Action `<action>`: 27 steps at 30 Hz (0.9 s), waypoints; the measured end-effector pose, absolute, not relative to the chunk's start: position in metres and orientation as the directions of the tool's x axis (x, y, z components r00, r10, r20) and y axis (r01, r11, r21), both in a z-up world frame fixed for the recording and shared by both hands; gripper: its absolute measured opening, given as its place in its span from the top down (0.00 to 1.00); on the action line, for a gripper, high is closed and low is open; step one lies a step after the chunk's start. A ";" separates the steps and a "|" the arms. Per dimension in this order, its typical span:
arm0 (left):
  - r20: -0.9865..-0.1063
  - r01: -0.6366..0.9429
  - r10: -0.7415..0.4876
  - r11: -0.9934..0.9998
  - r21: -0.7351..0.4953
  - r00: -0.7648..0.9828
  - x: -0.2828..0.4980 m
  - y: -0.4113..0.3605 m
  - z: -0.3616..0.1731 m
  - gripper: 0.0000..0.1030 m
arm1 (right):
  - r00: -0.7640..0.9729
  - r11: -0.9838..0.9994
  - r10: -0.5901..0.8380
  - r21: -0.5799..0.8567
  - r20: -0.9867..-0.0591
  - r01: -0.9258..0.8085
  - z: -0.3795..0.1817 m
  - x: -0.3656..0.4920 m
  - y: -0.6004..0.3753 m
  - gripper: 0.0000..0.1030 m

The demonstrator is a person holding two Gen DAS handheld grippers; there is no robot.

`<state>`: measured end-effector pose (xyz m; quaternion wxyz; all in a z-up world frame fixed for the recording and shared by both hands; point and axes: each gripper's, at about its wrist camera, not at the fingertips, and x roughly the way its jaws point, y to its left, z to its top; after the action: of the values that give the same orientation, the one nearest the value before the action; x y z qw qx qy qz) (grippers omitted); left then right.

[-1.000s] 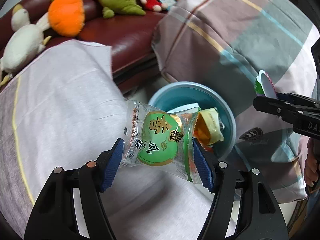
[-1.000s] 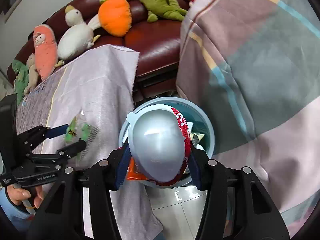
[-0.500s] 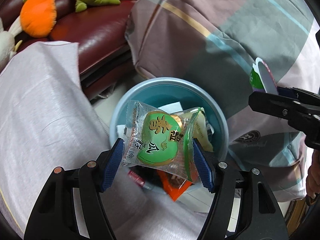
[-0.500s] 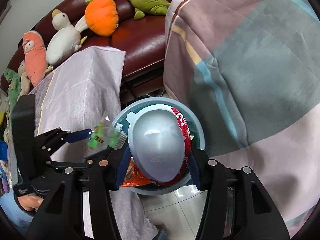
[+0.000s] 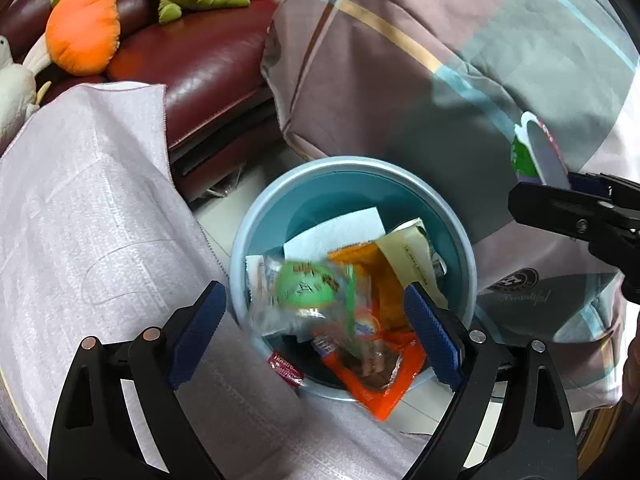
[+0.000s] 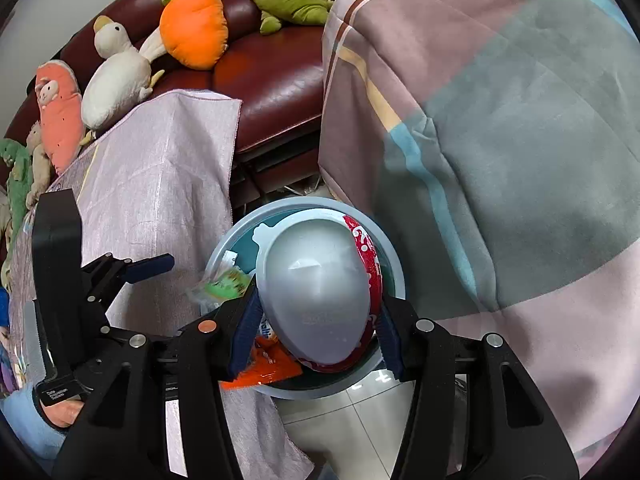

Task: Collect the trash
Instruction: 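Carry the snack packet and lid over the teal bin and open both tools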

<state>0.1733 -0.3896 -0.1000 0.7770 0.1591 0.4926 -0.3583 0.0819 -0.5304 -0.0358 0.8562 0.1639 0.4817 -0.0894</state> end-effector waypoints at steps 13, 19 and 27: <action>-0.874 0.619 -0.345 0.782 -0.067 0.342 0.183 -0.323 -0.073 0.04 | 0.503 0.942 0.030 0.193 -0.864 0.276 -0.041 0.097 -0.511 0.52; -0.876 0.555 -0.326 0.828 -0.082 0.357 0.191 -0.285 -0.072 0.04 | 0.476 0.945 0.066 0.208 -0.877 0.252 -0.052 0.110 -0.500 0.42; -0.883 0.514 -0.317 0.851 -0.104 0.346 0.191 -0.263 -0.077 0.04 | 0.477 0.941 0.064 0.212 -0.876 0.262 -0.051 0.110 -0.493 0.28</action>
<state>0.1912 -0.2625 -0.0770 0.8147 0.0961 0.5118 -0.2551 0.1095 -0.4929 -0.0511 0.8443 0.1608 0.5079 -0.0587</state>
